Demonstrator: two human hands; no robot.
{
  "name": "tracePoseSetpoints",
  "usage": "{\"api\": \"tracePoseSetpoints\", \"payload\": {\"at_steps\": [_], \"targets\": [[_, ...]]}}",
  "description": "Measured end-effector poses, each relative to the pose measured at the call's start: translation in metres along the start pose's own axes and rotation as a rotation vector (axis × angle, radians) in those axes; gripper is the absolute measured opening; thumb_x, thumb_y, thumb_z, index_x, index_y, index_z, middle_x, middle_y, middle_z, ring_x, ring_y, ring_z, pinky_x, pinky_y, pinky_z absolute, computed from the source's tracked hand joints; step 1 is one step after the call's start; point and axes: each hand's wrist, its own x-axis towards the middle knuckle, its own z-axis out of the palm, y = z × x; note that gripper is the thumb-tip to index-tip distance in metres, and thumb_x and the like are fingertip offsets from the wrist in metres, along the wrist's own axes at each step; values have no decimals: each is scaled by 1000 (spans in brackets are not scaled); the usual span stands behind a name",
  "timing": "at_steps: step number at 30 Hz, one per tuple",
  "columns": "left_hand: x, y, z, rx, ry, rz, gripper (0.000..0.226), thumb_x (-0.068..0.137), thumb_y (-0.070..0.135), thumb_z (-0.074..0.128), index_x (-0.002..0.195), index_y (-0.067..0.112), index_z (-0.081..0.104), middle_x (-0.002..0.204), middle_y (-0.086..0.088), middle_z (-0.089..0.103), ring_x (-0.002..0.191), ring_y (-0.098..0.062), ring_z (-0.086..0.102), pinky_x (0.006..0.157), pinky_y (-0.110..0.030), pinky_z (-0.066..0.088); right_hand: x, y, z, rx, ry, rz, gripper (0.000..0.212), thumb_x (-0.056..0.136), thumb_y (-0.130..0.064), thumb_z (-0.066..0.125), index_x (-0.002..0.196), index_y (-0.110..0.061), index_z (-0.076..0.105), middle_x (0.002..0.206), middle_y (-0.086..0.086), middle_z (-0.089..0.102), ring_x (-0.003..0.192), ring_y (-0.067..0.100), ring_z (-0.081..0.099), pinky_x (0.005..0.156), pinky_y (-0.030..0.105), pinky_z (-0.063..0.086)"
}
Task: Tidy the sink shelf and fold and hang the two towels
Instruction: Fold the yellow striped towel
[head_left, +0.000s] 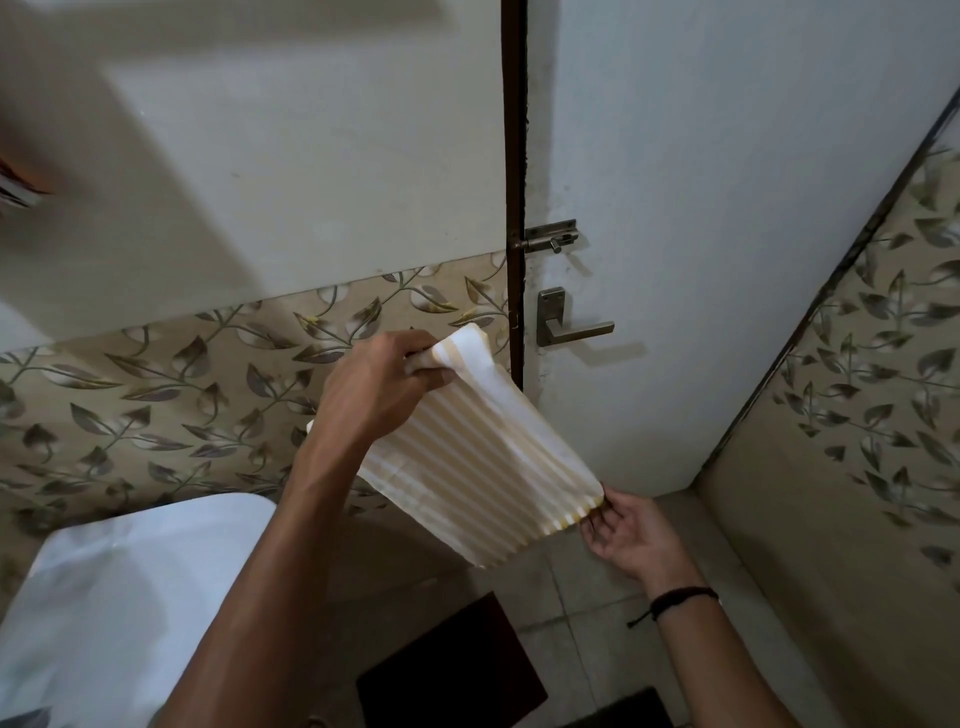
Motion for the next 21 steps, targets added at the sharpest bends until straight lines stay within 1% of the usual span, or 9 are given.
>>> {"api": "tracePoseSetpoints", "payload": {"at_steps": [4,6,8,10,12,14,15,18,21], "targets": [[-3,4,6,-17,-33,9,18,87,33,77,104,29,74,83,6,70,77,-18,63,69,-39,50,9,6,-4,10,65,12,17,93,-2,56,95,-18,62,75,6,75,86,19,60,76,37,47],[-4,8,11,-13,-32,25,21,87,32,77,107,29,74,84,7,70,78,-16,64,69,-36,49,9,13,1,-173,186,-211,27,89,5,55,104,-16,61,95,8,68,88,21,59,75,33,46],[-4,11,14,6,-48,39,21,87,32,77,108,30,75,85,10,69,78,-15,63,70,-35,48,1,14,12,-405,310,-599,37,85,9,58,111,-16,63,117,9,63,100,25,60,69,26,45],[-3,14,15,16,-90,46,21,87,32,76,108,30,74,89,11,69,82,-15,64,73,-36,51,-20,7,32,-524,110,-867,39,86,-2,68,119,-23,64,133,0,56,116,18,58,78,22,47],[-3,16,16,19,-146,62,22,87,32,77,108,29,74,94,9,72,85,-15,66,77,-39,54,-46,-4,56,-723,-215,-919,54,84,-28,76,134,-32,56,141,-12,49,123,4,53,91,23,49],[-2,18,18,28,-194,89,22,86,35,77,107,31,73,95,8,73,85,-15,68,78,-44,56,-63,-10,78,-961,-423,-867,65,78,-43,81,136,-37,51,139,-15,50,123,2,53,93,23,51],[-1,19,18,40,-214,95,21,86,37,77,106,32,73,94,8,73,85,-16,68,77,-46,56,-68,-10,88,-1028,-446,-853,65,77,-42,83,133,-38,50,134,-14,54,119,4,56,90,22,52],[0,23,17,72,-230,86,20,88,38,75,106,33,71,93,6,72,86,-17,67,78,-46,55,-71,-3,105,-1010,-255,-1031,50,78,-33,84,121,-29,58,113,-16,59,101,1,61,77,21,52],[-2,24,15,47,-191,73,22,89,35,75,110,32,73,98,5,74,91,-18,68,79,-42,54,-75,8,109,-880,-122,-1234,42,80,-29,83,113,-28,58,111,-20,56,101,-4,59,72,14,53]]}}
